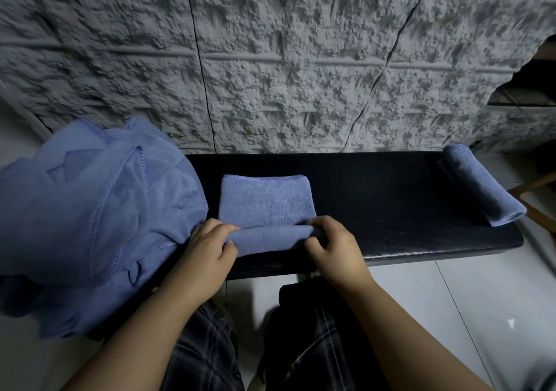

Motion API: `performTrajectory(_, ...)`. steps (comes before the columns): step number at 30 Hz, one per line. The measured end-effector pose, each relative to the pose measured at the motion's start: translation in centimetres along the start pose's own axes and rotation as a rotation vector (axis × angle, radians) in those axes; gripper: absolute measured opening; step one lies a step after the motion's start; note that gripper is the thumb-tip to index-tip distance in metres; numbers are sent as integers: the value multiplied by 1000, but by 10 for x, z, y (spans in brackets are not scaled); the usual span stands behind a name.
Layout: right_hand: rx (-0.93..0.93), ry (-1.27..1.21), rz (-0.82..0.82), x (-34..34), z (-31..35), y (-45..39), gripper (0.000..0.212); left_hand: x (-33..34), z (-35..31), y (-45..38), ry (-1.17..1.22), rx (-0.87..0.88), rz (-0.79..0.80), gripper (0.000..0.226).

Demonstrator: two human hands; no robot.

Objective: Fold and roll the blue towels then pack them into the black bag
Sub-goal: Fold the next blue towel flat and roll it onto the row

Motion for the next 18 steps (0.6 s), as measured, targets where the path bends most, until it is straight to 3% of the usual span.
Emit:
performTrajectory(3, 42, 31, 11, 3, -1, -2, 10, 0, 1, -1, 15, -61, -28, 50)
performTrajectory(6, 8, 86, -17, 4, 0, -6, 7, -3, 1, -4, 89, -103, -92, 23)
performTrajectory(10, -61, 245, -123, 0, 0, -8, 7, -13, -7, -2, 96, 10, -226, 32)
performTrajectory(13, -224, 391, -254, -8, 11, -5, 5, -15, -20, 4, -1, 134, -280, 40)
performTrajectory(18, -390, 408, -181, -1, 24, -5, 14, -10, -30, 9, -112, 220, -286, 34)
Point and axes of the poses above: each hand's wrist, its own y-axis away from the middle knuckle, its own x-axis out of the palm, z = x × y, the point moved 8 cm from there along -y, towards the middle knuckle, and after that the axes turned 12 degrees about -x, right-handed, at the moved point
